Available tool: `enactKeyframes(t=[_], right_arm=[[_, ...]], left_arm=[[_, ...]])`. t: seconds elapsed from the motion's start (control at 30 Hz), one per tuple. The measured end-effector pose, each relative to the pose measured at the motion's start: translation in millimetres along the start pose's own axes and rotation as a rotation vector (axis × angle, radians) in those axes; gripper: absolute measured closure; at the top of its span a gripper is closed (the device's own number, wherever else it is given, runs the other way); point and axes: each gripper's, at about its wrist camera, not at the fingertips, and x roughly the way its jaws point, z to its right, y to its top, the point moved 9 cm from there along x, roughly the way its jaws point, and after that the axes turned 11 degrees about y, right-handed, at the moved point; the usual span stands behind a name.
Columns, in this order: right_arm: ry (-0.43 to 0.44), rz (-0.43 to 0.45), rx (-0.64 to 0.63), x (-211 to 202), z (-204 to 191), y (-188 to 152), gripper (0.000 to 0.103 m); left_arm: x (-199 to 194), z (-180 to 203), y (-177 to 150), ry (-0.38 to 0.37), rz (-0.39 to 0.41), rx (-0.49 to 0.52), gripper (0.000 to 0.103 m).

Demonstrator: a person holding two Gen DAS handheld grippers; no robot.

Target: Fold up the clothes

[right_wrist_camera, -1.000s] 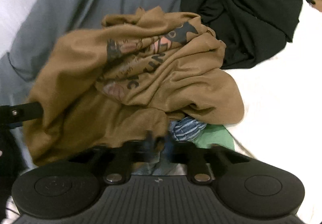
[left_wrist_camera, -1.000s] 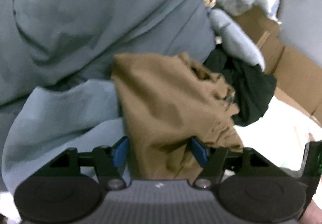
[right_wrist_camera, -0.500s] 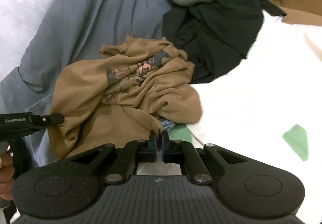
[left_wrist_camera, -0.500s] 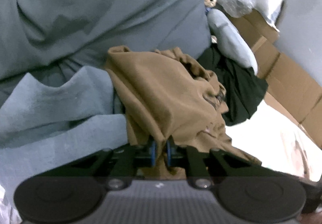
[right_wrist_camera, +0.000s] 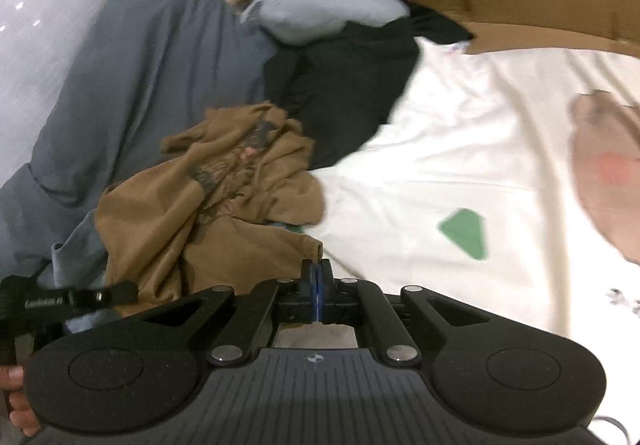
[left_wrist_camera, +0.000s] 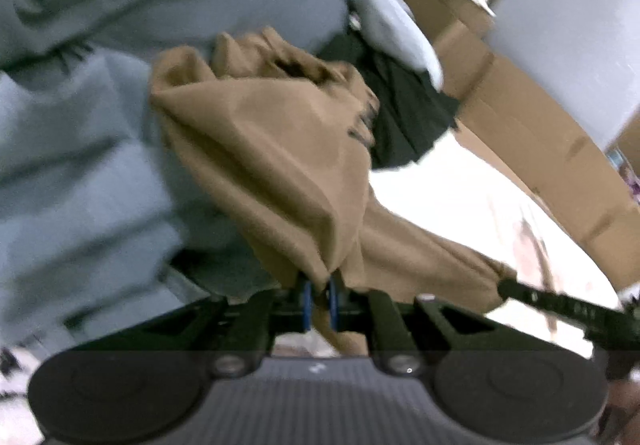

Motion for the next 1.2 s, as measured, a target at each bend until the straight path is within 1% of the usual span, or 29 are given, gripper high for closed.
enactKeyframes(t=[0.03,0.1,0.13,0.17,0.2,0.23,0.27,0.37,0.5,0.57,0.63,0.67,0.77,0.8,0.83,0.87,0.9,1.0,1.03,1.1,1.2], right_arm=[[-0.017,0.003,0.008,-7,6,-1,0.103],[-0.051,0.01,0.034,-20,19,-3,0.103],[-0.067,0.014,0.051,-26,27,-4,0.103],[-0.081,0.017,0.065,-32,33,-5,0.103],[-0.096,0.02,0.069,-38,38,-6,0.103],[-0.112,0.023,0.073,-43,43,-7,0.103],[-0.128,0.026,0.078,-49,48,-8,0.103],[-0.179,0.03,0.088,-64,63,-11,0.103],[-0.233,0.023,0.101,-78,82,-18,0.103],[-0.259,0.015,0.106,-82,90,-21,0.103],[-0.272,-0.018,0.111,-79,97,-24,0.103],[-0.284,-0.039,0.083,-76,97,-25,0.103],[-0.324,-0.099,-0.012,-70,98,-27,0.099],[-0.321,-0.112,-0.037,-69,99,-27,0.096],[-0.321,-0.118,-0.053,-68,100,-25,0.09],[-0.334,-0.12,-0.071,-68,101,-23,0.073],[-0.345,-0.122,-0.09,-68,103,-20,0.059],[-0.321,-0.127,-0.148,-62,105,-10,0.053],[-0.309,-0.138,-0.16,-57,106,-7,0.052],[-0.287,-0.16,-0.19,-48,106,-2,0.046],[-0.261,-0.205,-0.267,-31,106,4,0.043]], left_arm=[[1,5,-6,-0.014,-0.019,0.014,0.091],[2,7,-12,-0.012,-0.045,0.036,0.082],[1,6,-14,0.002,-0.049,0.049,0.07],[-1,4,-13,0.015,-0.037,0.056,0.059],[-3,2,-12,0.028,-0.023,0.063,0.054],[-5,-1,-9,0.042,-0.006,0.066,0.044],[-6,-4,-7,0.054,0.005,0.068,0.038],[-4,-13,1,0.106,0.038,0.083,0.035],[12,-12,5,0.137,0.063,0.13,0.034],[25,-4,4,0.148,0.071,0.172,0.033],[38,1,2,0.165,0.083,0.22,0.031],[42,2,0,0.171,0.087,0.234,0.029],[62,1,-7,0.176,0.066,0.265,0.029],[67,1,-8,0.173,0.059,0.277,0.029],[71,1,-9,0.17,0.058,0.284,0.029],[75,1,-10,0.166,0.057,0.291,0.029],[79,0,-10,0.167,0.056,0.288,0.029],[89,-2,-7,0.167,0.052,0.281,0.029],[92,-2,-6,0.168,0.054,0.282,0.029],[96,-2,-3,0.164,0.054,0.284,0.028],[102,-3,-1,0.135,0.045,0.265,0.027]])
